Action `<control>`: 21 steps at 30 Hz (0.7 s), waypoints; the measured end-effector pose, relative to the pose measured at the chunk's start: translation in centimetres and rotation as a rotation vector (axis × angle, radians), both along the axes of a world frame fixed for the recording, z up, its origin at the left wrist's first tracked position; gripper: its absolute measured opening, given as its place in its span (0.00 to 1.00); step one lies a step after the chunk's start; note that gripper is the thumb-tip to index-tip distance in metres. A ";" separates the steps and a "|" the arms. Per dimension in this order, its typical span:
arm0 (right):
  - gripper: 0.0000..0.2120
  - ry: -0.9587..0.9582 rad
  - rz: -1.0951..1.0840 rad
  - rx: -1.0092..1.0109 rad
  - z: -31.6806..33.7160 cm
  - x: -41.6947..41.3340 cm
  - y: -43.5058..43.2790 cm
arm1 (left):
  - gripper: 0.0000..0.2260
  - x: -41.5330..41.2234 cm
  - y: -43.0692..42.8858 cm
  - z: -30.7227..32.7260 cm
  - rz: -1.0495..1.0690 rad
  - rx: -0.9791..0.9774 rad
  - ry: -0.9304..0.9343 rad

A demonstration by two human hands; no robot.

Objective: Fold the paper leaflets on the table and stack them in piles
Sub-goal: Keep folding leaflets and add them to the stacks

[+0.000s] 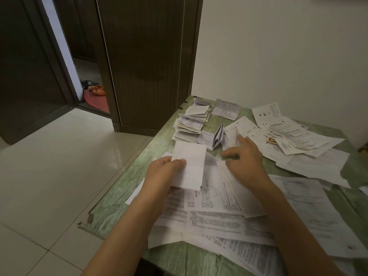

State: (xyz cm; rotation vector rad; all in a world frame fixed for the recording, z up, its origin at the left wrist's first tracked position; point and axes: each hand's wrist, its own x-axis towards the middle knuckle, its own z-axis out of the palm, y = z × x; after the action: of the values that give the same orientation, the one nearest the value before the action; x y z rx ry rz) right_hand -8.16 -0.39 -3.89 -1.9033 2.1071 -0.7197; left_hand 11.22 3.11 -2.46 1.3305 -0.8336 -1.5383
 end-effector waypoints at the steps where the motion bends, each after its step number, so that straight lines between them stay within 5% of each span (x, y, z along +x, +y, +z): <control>1: 0.13 -0.004 0.010 -0.046 0.0 0.1 0.0 | 0.02 0.0 -0.1 0.0 0.000 0.007 0.005; 6: 0.08 -0.337 0.025 -0.404 1.7 1.9 1.0 | 0.02 -0.1 -0.1 0.0 0.005 -0.015 0.015; 8: 0.05 -0.607 0.169 -0.152 2.9 3.4 1.8 | 0.03 -0.4 -0.1 0.0 0.022 -0.046 0.014; 10: 0.13 -0.715 0.268 0.162 3.0 4.8 2.3 | 0.03 -0.6 -0.1 -0.1 0.044 -0.074 0.029; 16: 0.02 -0.873 0.220 0.287 1.8 5.6 2.2 | 0.05 -0.8 -0.3 0.0 0.114 -0.076 0.062; 21: 0.05 -0.732 0.066 0.068 4.3 5.0 -0.2 | 0.06 -0.2 -1.1 1.0 0.181 0.037 0.190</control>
State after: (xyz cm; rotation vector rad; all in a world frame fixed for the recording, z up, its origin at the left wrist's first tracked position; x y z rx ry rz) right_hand -3.19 -0.59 0.37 -1.3632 1.5715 -1.1009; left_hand 11.07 2.00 -1.48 1.2282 -0.5534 -1.5150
